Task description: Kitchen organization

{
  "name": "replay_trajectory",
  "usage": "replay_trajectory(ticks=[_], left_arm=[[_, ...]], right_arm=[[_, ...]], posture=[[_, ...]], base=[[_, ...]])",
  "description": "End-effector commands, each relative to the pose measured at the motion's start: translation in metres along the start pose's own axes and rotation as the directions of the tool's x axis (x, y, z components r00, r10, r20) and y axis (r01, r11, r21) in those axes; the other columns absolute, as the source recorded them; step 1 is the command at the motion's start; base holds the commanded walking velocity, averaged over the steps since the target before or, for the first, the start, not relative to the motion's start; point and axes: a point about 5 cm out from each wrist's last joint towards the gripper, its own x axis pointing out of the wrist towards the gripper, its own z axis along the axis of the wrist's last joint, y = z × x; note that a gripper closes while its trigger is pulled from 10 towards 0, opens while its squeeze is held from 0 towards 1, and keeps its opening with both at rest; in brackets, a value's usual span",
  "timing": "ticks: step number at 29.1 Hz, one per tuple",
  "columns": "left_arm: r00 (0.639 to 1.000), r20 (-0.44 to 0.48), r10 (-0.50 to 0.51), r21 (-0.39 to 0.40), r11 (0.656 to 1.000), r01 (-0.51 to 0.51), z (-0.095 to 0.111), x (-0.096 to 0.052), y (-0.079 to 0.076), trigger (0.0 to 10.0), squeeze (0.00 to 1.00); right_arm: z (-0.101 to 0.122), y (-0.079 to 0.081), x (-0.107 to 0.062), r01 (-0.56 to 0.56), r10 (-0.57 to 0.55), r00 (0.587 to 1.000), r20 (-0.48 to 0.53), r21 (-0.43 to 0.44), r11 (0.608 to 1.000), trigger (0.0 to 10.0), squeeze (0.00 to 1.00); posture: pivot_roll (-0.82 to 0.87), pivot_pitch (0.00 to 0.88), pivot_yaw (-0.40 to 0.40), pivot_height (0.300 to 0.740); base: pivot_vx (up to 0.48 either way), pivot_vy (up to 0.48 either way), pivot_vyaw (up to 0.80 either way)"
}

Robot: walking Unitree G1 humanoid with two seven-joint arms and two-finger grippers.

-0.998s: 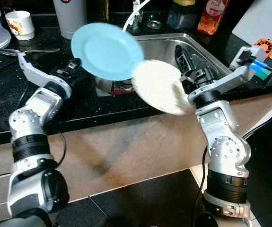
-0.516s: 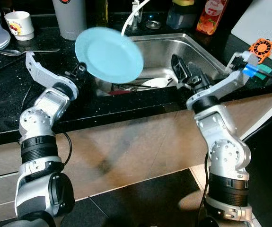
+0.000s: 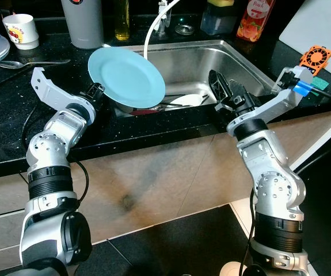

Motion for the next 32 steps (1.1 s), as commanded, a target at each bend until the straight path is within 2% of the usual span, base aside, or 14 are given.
replay_trajectory(ticks=[1, 4, 6, 9, 15, 16, 18, 19, 21, 22, 24, 27, 30, 32], left_arm=[[1.000, 0.006, 0.011, 0.020, 1.000, -0.011, -0.002, 0.001, 0.000, 10.0, 0.00], [1.000, 0.022, -0.003, 0.107, 0.994, 0.001, 0.003, 0.002, -0.004, 10.0, 0.00], [0.999, 0.040, 0.014, 0.293, 0.956, -0.025, 0.010, 0.009, -0.008, 10.0, 0.00], [0.998, 0.061, 0.030, 0.391, 0.919, -0.052, 0.012, 0.021, -0.011, 10.0, 0.00], [0.999, 0.014, 0.043, 0.326, 0.944, -0.046, -0.011, 0.042, -0.028, 10.0, 0.00], [1.000, -0.001, 0.013, 0.309, 0.951, -0.013, -0.016, 0.045, -0.034, 10.0, 1.00], [1.000, 0.009, -0.022, 0.268, 0.963, 0.019, -0.021, 0.049, -0.044, 10.0, 1.00], [0.999, 0.022, -0.035, 0.257, 0.966, 0.028, -0.020, 0.051, -0.046, 10.0, 0.61], [0.995, 0.072, -0.068, 0.247, 0.968, 0.048, -0.013, 0.051, -0.052, 10.0, 0.61], [0.986, 0.121, -0.115, 0.247, 0.965, 0.082, -0.004, 0.050, -0.059, 10.0, 0.00], [0.968, 0.173, -0.184, 0.264, 0.955, 0.134, 0.006, 0.048, -0.067, 10.0, 0.00], [0.900, 0.243, -0.362, 0.302, 0.910, 0.284, 0.034, 0.037, -0.082, 10.0, 0.00], [0.882, 0.271, -0.385, 0.374, 0.887, 0.272, 0.051, 0.027, -0.080, 10.0, 0.00], [0.895, 0.259, -0.362, 0.500, 0.843, 0.196, 0.057, 0.019, -0.073, 10.0, 0.00]], right_arm=[[0.003, 0.000, -0.003, 0.007, -0.007, 1.000, 0.015, -0.014, 1.000, 10.0, 0.00], [0.003, -0.001, -0.005, 0.011, -0.010, 1.000, 0.018, -0.027, 1.000, 10.0, 0.00], [0.002, -0.002, -0.008, 0.023, -0.021, 0.999, 0.025, -0.076, 0.997, 10.0, 0.00], [0.003, 0.001, -0.011, 0.024, -0.018, 0.999, 0.046, -0.130, 0.991, 10.0, 0.00], [0.006, 0.008, -0.012, 0.012, -0.001, 0.997, 0.076, -0.139, 0.990, 10.0, 0.00], [0.006, 0.008, -0.012, 0.012, -0.001, 0.997, 0.076, -0.139, 0.990, 10.0, 0.00], [0.006, 0.009, -0.012, 0.013, -0.002, 0.997, 0.076, -0.141, 0.990, 10.0, 0.00], [0.006, 0.009, -0.012, 0.013, -0.002, 0.997, 0.077, -0.143, 0.990, 10.0, 0.00], [0.007, 0.009, -0.012, 0.014, -0.003, 0.997, 0.079, -0.144, 0.989, 10.0, 0.00], [0.007, 0.009, -0.013, 0.016, -0.004, 0.997, 0.081, -0.145, 0.989, 10.0, 0.00], [0.008, 0.009, -0.013, 0.020, -0.007, 0.996, 0.085, -0.145, 0.989, 10.0, 0.00], [0.007, 0.006, -0.015, 0.031, -0.019, 0.996, 0.089, -0.140, 0.990, 10.0, 0.00], [0.006, 0.005, -0.015, 0.030, -0.019, 0.996, 0.085, -0.135, 0.990, 10.0, 0.00], [0.004, 0.006, -0.014, 0.023, -0.012, 0.997, 0.081, -0.132, 0.991, 10.0, 0.00]], posture=[[0.07, 0.105, -0.034, 0.740], [0.06, 0.097, -0.030, 0.740], [0.07, 0.097, -0.029, 0.740], [0.06, 0.106, -0.019, 0.740], [0.04, 0.121, -0.014, 0.740], [0.04, 0.122, -0.013, 0.740], [0.03, 0.128, -0.010, 0.740], [0.03, 0.128, -0.010, 0.740], [0.03, 0.130, -0.009, 0.740], [0.03, 0.132, -0.008, 0.740], [0.03, 0.132, -0.008, 0.740], [0.04, 0.137, -0.012, 0.740], [0.06, 0.135, -0.019, 0.740], [0.07, 0.131, -0.023, 0.740]], base=[[0.000, 0.000, 0.00], [0.000, 0.000, 0.00], [0.000, 0.000, 0.00], [0.000, 0.000, 0.00], [0.000, 0.000, 0.00], [0.000, 0.000, 0.00], [0.000, 0.000, 0.00], [0.000, 0.000, 0.00], [0.000, 0.000, 0.00], [0.000, 0.000, 0.00], [0.000, 0.000, 0.00], [0.000, 0.000, 0.00], [0.000, 0.000, 0.00], [0.000, 0.000, 0.00]])
